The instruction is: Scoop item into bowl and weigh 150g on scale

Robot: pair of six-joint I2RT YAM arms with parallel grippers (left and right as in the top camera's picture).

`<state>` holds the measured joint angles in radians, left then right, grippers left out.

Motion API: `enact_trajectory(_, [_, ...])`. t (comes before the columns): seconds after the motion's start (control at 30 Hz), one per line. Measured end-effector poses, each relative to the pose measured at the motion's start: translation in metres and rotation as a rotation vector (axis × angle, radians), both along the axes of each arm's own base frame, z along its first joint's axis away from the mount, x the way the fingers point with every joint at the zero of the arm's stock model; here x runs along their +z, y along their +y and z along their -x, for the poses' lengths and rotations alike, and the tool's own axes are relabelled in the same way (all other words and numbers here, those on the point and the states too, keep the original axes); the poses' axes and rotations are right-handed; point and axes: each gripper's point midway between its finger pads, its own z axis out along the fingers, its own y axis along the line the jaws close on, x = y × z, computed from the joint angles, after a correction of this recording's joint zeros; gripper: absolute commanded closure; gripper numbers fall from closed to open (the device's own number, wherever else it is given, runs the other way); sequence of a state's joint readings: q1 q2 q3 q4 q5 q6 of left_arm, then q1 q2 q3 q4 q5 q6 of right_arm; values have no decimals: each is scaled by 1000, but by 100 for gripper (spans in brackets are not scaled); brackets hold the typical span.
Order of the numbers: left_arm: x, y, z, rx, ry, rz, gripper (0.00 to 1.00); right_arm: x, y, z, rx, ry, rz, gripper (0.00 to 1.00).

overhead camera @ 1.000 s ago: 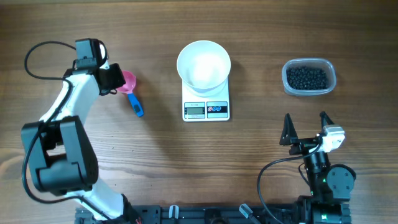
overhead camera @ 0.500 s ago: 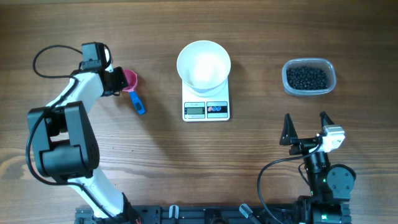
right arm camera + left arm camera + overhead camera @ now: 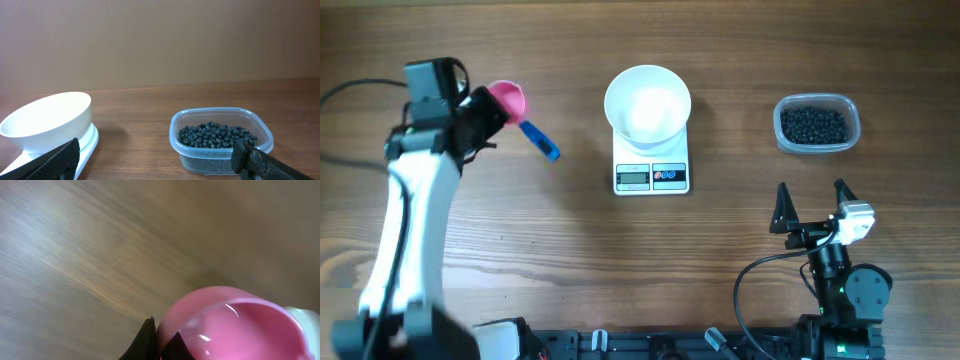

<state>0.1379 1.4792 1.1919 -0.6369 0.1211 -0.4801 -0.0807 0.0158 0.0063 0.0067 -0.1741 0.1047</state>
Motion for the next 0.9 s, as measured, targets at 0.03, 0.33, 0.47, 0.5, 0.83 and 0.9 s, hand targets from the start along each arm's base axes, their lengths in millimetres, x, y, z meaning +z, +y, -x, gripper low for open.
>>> enact_trajectory(0.03, [13,-5,8,20,-16,42,96,0,0,0,0,0,0,1])
enact_trajectory(0.33, [11,-60,89,204,250,311,96,0,0,0,0,0,-2,0])
enact_trajectory(0.47, [11,-91,92,149,269,324,96,0,0,0,0,0,-3,0])
enact_trajectory(0.5, [12,-99,94,127,273,324,96,0,0,0,0,0,-3,0])
enact_trajectory(0.83, [14,-146,102,-13,274,317,96,0,0,0,1,3,-44,0])
enact_trajectory(0.9, [14,-146,102,-14,274,317,96,0,3,0,20,15,-157,0])
